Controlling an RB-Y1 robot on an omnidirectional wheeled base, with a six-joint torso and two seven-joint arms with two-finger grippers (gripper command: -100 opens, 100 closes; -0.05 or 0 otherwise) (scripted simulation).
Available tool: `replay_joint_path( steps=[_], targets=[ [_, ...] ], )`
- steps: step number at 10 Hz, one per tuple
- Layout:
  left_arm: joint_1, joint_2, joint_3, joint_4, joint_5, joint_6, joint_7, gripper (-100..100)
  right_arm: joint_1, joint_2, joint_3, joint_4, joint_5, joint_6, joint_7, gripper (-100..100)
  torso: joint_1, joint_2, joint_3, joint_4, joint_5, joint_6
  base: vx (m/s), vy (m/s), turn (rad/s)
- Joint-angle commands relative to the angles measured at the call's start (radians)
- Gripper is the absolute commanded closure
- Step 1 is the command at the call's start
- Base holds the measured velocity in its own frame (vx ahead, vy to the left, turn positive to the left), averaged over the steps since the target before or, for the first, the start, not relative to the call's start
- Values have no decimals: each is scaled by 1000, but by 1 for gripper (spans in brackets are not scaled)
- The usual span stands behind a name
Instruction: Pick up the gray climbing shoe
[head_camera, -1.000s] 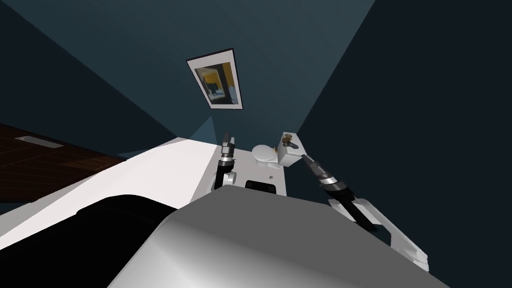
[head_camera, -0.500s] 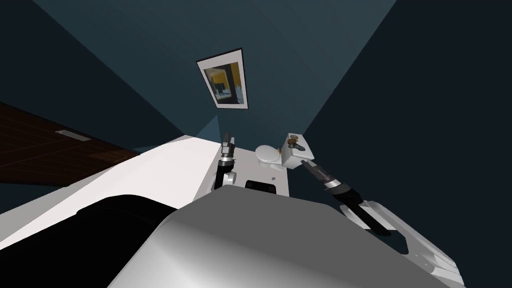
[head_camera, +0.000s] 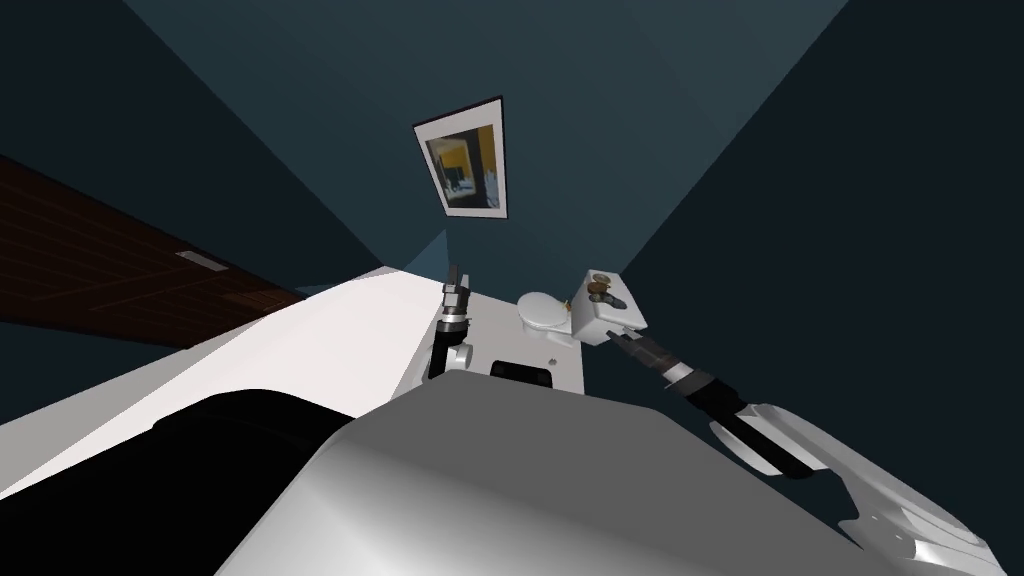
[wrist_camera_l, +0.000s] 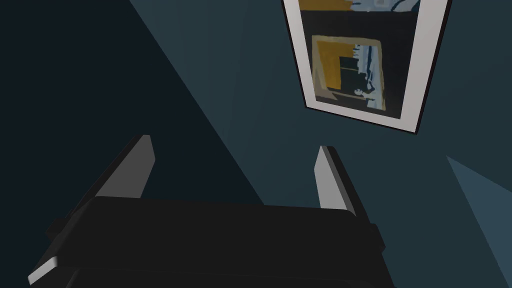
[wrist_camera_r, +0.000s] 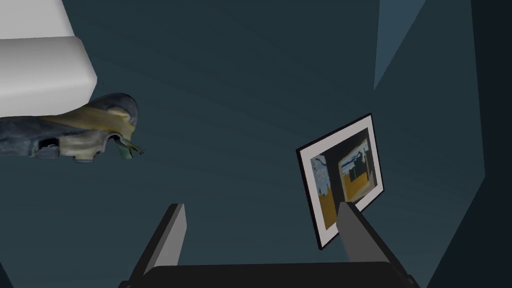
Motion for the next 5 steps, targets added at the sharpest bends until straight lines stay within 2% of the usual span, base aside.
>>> replay_joint_path(
  steps=[1, 2, 3, 5],
  targets=[
    [0, 0, 0, 0, 0, 0, 0, 0, 0, -42, 1, 32, 12, -4, 10, -100, 0, 0, 0, 0, 0, 0, 39, 52, 61],
    [0, 0, 0, 0, 0, 0, 0, 0, 1, -76, 1, 62, 31, -5, 22, -100, -1, 0, 0, 0, 0, 1, 35, 48, 113],
    [0, 0, 0, 0, 0, 0, 0, 0, 1, -89, 1, 67, 31, -5, 22, -100, -1, 1, 0, 0, 0, 0, 33, 28, 50],
    [0, 0, 0, 0, 0, 0, 0, 0, -1, -161, 2, 134, 64, -5, 44, -100, -2, 0, 0, 0, 0, 0, 63, 46, 149]
  ],
)
